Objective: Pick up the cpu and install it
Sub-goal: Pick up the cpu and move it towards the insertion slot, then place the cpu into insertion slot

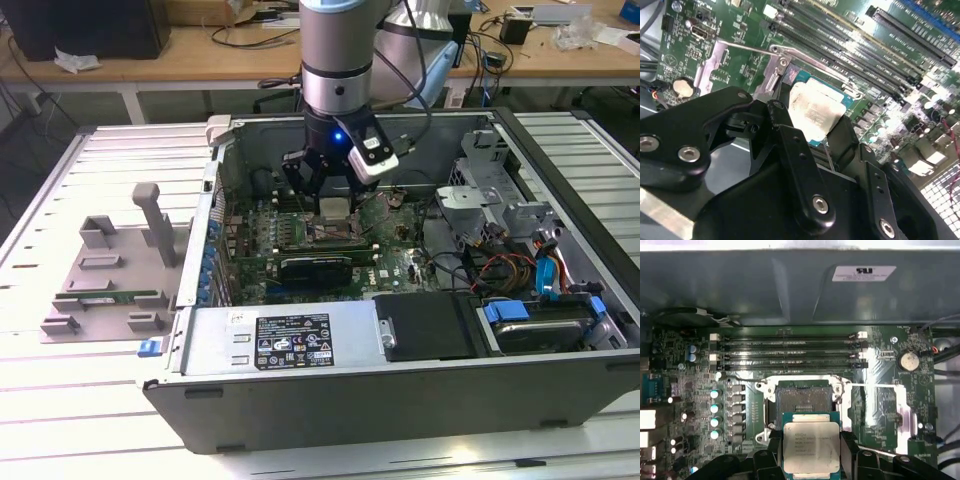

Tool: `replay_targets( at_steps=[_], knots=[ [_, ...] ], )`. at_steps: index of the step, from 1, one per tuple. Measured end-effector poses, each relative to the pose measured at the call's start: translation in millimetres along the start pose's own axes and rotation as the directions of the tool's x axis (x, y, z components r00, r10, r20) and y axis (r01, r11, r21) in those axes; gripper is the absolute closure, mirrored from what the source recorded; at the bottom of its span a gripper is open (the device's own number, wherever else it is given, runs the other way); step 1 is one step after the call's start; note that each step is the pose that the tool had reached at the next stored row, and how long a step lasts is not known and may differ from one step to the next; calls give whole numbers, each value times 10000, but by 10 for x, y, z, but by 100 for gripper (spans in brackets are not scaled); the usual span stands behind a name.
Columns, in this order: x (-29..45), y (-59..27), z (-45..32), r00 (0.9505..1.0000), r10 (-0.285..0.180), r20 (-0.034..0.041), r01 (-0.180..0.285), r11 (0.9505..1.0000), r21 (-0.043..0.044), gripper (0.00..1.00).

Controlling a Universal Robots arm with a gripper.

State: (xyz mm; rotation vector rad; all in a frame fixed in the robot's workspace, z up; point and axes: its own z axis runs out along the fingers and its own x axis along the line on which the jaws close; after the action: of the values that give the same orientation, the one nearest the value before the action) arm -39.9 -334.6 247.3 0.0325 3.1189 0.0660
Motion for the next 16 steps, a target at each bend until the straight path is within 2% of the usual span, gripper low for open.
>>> replay_targets(
  at_steps=[6, 16],
  knots=[
    [1, 47, 2, 10000, -1, 1, 1, 10000, 44, 45],
    [1, 49, 2, 10000, -2, 1, 2, 10000, 53, 45]
  ],
)
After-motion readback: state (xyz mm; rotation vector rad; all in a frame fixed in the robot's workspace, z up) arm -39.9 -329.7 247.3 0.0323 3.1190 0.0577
